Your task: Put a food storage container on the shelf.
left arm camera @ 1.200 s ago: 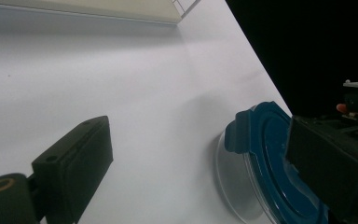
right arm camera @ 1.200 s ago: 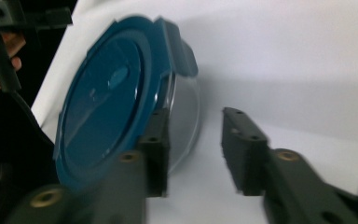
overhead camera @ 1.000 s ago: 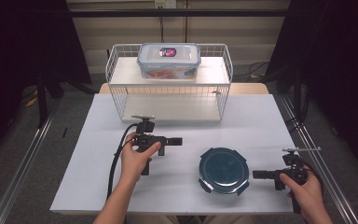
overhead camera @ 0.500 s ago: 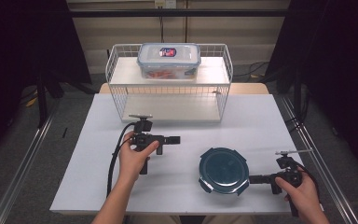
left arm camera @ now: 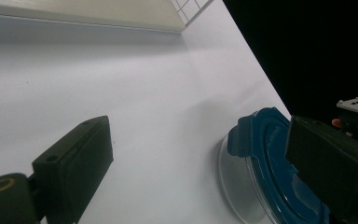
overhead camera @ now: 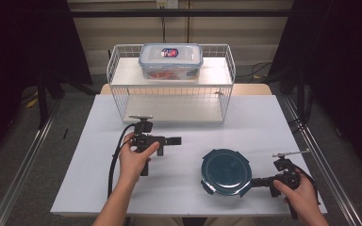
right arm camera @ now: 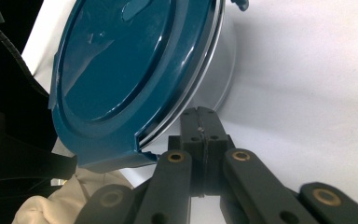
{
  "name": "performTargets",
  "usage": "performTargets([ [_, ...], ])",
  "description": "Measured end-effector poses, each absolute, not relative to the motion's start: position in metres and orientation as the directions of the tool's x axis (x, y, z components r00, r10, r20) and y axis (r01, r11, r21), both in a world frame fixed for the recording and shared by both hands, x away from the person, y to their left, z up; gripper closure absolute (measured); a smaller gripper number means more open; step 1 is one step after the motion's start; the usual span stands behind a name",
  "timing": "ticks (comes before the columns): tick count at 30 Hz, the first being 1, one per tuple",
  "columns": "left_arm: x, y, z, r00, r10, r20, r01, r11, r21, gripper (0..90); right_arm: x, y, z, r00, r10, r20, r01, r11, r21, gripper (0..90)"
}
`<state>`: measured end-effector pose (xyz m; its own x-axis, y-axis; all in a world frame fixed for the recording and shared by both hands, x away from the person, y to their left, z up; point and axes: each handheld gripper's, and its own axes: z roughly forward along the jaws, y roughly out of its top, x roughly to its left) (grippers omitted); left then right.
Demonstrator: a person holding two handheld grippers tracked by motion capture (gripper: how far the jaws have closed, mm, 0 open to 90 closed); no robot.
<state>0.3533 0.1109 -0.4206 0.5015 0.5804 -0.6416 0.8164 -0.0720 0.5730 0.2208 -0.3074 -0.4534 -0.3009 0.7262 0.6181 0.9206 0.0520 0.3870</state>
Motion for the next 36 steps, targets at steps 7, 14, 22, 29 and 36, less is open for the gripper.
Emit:
performTargets([
  [7, 0.352, 0.108, -0.421, 0.499, 0.586, -0.639, 0.817, -0.071, 0.573, 7.5, 0.221, -0.309, -0.455, -0.301, 0.717, 0.628, 0.921, 0.046, 0.388, 90.0],
  [14, 0.353, 0.108, -0.422, 0.507, 0.590, -0.629, 0.815, -0.090, 0.572, 7.5, 0.222, -0.308, -0.455, -0.296, 0.722, 0.626, 0.919, 0.036, 0.393, 90.0],
  [22, 0.351, 0.112, -0.420, 0.495, 0.591, -0.637, 0.820, -0.074, 0.568, 7.6, 0.226, -0.299, -0.456, -0.310, 0.719, 0.621, 0.914, 0.046, 0.403, 90.0],
  [29, 0.349, 0.117, -0.420, 0.482, 0.597, -0.641, 0.823, -0.059, 0.564, 7.7, 0.233, -0.291, -0.458, -0.312, 0.717, 0.624, 0.911, 0.038, 0.411, 90.0],
  [36, 0.347, 0.124, -0.421, 0.479, 0.603, -0.638, 0.821, -0.051, 0.569, 7.7, 0.238, -0.288, -0.457, -0.315, 0.716, 0.623, 0.912, 0.048, 0.406, 90.0],
])
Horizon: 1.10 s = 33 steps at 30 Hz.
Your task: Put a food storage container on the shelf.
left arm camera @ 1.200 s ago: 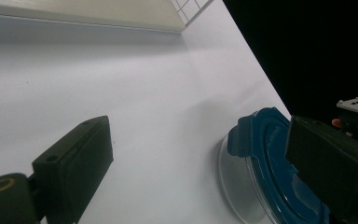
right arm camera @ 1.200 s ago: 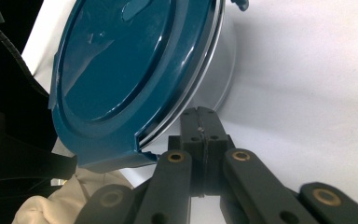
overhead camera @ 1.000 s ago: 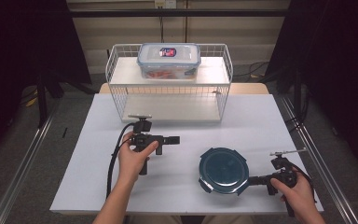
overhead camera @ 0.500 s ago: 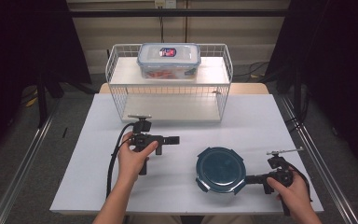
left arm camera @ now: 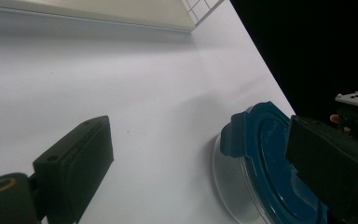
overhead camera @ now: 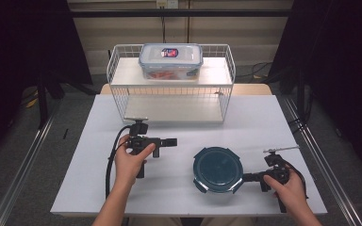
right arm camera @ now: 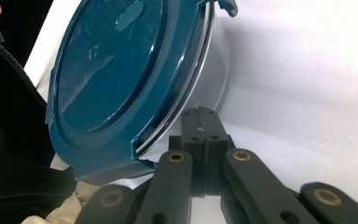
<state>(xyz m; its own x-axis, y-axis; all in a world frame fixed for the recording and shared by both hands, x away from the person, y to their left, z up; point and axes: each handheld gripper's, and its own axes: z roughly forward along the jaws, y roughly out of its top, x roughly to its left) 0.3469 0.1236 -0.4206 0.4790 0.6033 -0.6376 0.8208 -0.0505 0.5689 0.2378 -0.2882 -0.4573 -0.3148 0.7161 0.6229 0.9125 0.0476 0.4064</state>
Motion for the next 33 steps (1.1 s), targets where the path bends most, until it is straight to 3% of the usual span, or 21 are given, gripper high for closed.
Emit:
performTargets([
  [33, 0.351, 0.120, -0.419, 0.481, 0.591, -0.648, 0.822, -0.047, 0.567, 8.4, 0.224, -0.286, -0.453, -0.333, 0.701, 0.631, 0.913, 0.072, 0.401, 90.0],
])
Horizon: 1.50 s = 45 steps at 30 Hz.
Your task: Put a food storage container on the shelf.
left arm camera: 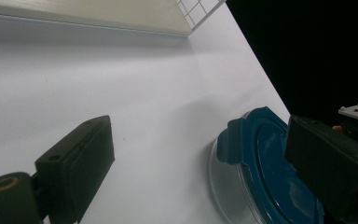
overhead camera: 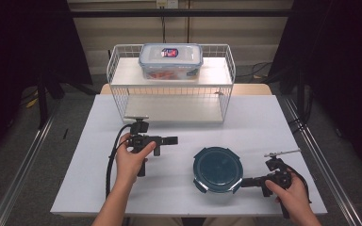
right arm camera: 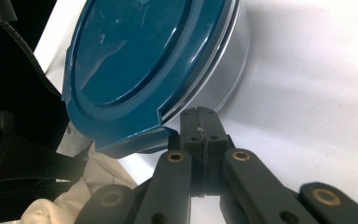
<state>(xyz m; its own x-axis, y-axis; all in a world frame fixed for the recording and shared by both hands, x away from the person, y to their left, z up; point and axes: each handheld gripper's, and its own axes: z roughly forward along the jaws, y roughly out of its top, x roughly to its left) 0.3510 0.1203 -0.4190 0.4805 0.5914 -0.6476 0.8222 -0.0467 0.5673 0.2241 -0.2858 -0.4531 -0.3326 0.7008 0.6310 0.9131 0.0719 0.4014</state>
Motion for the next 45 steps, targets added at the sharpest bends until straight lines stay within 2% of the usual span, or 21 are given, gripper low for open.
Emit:
performTargets([
  [13, 0.349, 0.120, -0.418, 0.474, 0.597, -0.647, 0.827, -0.048, 0.561, 8.4, 0.234, -0.270, -0.456, -0.359, 0.679, 0.641, 0.907, 0.090, 0.412, 90.0],
  [19, 0.348, 0.128, -0.418, 0.485, 0.606, -0.631, 0.815, -0.052, 0.576, 8.6, 0.240, -0.260, -0.457, -0.364, 0.679, 0.637, 0.901, 0.084, 0.425, 90.0],
  [26, 0.342, 0.137, -0.419, 0.452, 0.611, -0.650, 0.832, -0.026, 0.554, 9.0, 0.250, -0.255, -0.458, -0.366, 0.676, 0.640, 0.899, 0.080, 0.430, 90.0],
  [45, 0.327, 0.163, -0.419, 0.423, 0.651, -0.631, 0.828, 0.007, 0.561, 9.0, 0.275, -0.231, -0.460, -0.380, 0.655, 0.652, 0.899, 0.095, 0.428, 90.0],
])
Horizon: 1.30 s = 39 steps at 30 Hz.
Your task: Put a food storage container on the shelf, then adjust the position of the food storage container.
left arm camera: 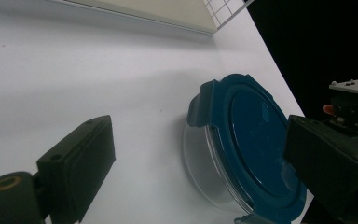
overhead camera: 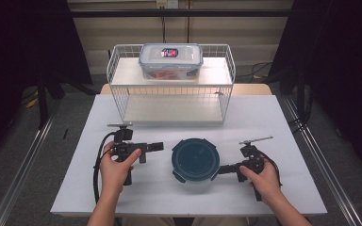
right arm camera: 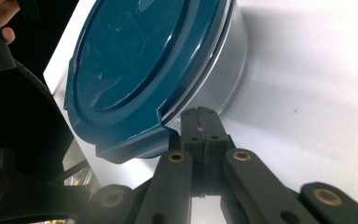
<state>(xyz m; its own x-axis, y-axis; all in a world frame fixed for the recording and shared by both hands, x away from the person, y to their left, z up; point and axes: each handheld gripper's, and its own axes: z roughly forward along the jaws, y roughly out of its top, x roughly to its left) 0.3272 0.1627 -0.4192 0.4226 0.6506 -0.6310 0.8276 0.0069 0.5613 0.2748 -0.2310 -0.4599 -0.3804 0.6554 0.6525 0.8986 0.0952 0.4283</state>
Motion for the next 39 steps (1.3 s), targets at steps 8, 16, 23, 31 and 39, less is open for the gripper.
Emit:
performTargets([
  [8, 0.322, 0.172, -0.420, 0.409, 0.667, -0.623, 0.827, 0.018, 0.562, 9.0, 0.282, -0.226, -0.460, -0.382, 0.657, 0.650, 0.897, 0.095, 0.432, 90.0],
  [16, 0.321, 0.176, -0.421, 0.401, 0.660, -0.636, 0.832, 0.028, 0.554, 9.0, 0.286, -0.219, -0.461, -0.392, 0.648, 0.653, 0.897, 0.110, 0.429, 90.0],
  [23, 0.320, 0.179, -0.423, 0.391, 0.662, -0.639, 0.834, 0.038, 0.550, 9.0, 0.290, -0.215, -0.460, -0.386, 0.658, 0.647, 0.896, 0.102, 0.432, 90.0],
  [31, 0.315, 0.185, -0.423, 0.391, 0.667, -0.634, 0.833, 0.036, 0.552, 9.0, 0.293, -0.214, -0.462, -0.391, 0.650, 0.652, 0.894, 0.099, 0.438, 90.0],
  [39, 0.316, 0.181, -0.424, 0.384, 0.658, -0.647, 0.841, 0.039, 0.540, 9.6, 0.293, -0.215, -0.461, -0.401, 0.689, 0.604, 0.880, 0.107, 0.463, 76.7],
])
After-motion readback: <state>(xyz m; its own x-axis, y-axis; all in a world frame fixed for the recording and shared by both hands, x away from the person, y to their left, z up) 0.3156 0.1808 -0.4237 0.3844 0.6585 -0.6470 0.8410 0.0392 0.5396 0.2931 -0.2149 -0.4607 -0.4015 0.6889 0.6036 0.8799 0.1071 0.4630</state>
